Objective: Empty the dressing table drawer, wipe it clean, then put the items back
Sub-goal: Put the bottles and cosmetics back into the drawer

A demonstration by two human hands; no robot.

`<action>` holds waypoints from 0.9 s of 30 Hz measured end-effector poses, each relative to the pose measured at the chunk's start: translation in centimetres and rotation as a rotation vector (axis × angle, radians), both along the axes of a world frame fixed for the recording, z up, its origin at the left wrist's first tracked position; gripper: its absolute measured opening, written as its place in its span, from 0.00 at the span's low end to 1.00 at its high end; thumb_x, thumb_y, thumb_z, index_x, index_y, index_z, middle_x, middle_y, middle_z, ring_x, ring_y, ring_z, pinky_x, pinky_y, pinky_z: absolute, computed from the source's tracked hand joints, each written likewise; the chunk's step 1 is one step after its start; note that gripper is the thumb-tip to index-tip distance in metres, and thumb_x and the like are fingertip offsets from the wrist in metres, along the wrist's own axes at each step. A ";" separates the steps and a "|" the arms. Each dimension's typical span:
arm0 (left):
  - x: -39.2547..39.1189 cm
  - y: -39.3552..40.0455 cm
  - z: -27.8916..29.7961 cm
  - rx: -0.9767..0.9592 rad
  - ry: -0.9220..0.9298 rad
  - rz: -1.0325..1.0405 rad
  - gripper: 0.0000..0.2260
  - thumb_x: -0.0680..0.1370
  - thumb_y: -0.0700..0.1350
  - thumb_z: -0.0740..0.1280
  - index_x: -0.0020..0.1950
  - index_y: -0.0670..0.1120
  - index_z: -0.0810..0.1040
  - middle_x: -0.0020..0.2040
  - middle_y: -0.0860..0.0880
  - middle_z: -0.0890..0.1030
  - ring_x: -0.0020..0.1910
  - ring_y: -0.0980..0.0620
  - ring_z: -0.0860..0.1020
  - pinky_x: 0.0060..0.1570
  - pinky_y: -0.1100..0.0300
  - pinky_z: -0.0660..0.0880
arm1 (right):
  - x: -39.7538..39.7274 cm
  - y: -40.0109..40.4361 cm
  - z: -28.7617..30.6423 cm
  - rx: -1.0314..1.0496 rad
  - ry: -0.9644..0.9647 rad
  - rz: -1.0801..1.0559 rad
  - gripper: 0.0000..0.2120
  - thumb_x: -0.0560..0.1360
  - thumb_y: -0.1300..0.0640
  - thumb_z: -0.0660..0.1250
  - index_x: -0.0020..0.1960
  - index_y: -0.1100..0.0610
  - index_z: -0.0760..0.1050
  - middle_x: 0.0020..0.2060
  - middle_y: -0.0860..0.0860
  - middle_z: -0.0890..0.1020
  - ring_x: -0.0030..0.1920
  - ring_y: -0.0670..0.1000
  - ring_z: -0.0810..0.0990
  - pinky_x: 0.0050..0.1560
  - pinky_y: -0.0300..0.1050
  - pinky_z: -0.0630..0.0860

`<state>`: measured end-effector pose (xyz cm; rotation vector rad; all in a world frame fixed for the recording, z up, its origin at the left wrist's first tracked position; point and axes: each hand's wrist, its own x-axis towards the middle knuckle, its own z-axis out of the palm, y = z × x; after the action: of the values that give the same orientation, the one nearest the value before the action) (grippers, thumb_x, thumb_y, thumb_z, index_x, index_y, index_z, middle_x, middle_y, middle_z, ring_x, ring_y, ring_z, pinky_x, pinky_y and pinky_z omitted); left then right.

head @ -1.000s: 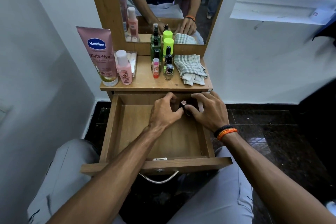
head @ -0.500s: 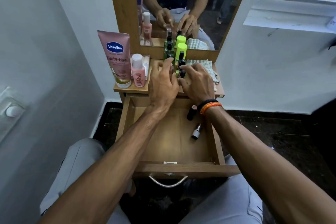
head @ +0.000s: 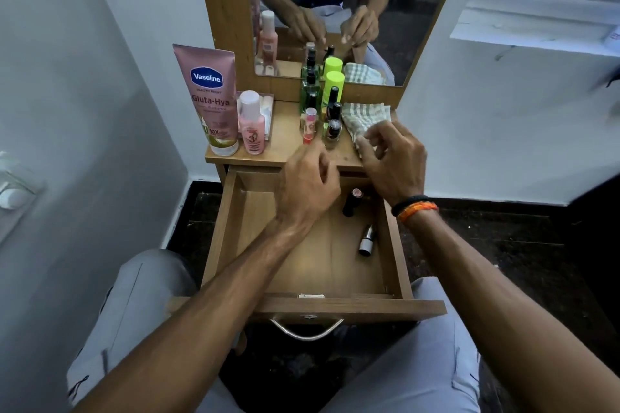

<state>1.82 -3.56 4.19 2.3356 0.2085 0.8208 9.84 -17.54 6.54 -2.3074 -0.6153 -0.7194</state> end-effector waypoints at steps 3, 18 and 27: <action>-1.5 -1.7 -2.7 0.035 0.347 -0.116 0.07 0.76 0.49 0.69 0.40 0.49 0.75 0.35 0.53 0.78 0.35 0.53 0.77 0.31 0.59 0.72 | -0.5 -2.9 -1.0 -0.012 0.113 -0.078 0.05 0.73 0.53 0.72 0.43 0.53 0.78 0.36 0.46 0.80 0.35 0.46 0.77 0.38 0.48 0.79; -1.8 -1.3 -4.5 -0.082 0.743 -0.087 0.01 0.71 0.44 0.70 0.41 0.48 0.81 0.37 0.50 0.82 0.39 0.48 0.80 0.36 0.58 0.74 | -5.1 -3.3 -4.9 -1.100 0.231 0.152 0.09 0.76 0.52 0.65 0.51 0.53 0.82 0.45 0.53 0.84 0.56 0.56 0.72 0.55 0.49 0.69; -2.3 -0.4 -5.1 -0.114 0.743 -0.076 0.02 0.71 0.44 0.70 0.39 0.47 0.80 0.35 0.50 0.81 0.38 0.49 0.81 0.35 0.58 0.76 | -5.3 -3.4 -4.9 -1.178 0.316 0.116 0.17 0.74 0.41 0.68 0.55 0.51 0.81 0.51 0.52 0.83 0.65 0.57 0.66 0.59 0.57 0.64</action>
<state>-0.47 -4.00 -0.87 2.4184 0.4583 -0.1264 4.50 -20.96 1.68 -3.2687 -1.2178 0.1880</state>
